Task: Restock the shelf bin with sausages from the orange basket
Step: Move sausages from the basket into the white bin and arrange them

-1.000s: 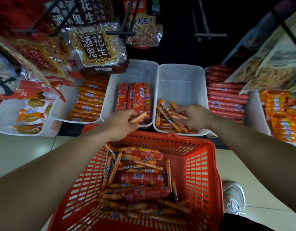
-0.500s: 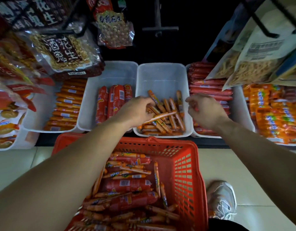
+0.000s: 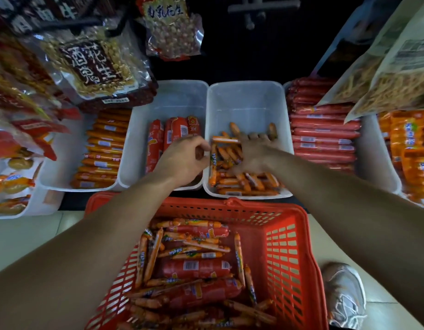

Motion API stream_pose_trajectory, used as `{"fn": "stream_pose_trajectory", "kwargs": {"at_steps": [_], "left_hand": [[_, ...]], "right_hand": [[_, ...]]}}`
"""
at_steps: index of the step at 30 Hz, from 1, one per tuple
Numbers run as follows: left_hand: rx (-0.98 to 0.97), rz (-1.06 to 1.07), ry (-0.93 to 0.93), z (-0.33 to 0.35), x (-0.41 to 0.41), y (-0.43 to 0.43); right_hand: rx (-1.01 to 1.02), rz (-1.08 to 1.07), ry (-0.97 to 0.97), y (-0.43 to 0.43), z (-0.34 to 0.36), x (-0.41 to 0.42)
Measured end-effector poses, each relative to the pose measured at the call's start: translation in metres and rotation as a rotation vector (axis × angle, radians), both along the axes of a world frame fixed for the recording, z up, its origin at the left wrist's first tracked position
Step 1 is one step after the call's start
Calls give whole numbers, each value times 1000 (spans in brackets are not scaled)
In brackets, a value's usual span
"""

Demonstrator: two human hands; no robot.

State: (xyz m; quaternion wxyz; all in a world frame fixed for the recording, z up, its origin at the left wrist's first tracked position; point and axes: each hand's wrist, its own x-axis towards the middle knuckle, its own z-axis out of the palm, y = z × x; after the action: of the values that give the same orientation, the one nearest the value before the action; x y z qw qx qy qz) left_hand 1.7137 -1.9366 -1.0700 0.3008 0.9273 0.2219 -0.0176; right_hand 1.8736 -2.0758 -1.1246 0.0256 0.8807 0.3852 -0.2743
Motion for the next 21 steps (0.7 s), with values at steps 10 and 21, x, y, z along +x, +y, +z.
{"fn": "stream_pose_trajectory", "kwargs": {"at_steps": [10,21], "left_hand": [[-88,86,-81,-22,7,9],[-94,60,-85,-30,4,14]], "right_hand": [[13,79,-9,-23,-1,-9],[40,173,187,-36,14,4]]}}
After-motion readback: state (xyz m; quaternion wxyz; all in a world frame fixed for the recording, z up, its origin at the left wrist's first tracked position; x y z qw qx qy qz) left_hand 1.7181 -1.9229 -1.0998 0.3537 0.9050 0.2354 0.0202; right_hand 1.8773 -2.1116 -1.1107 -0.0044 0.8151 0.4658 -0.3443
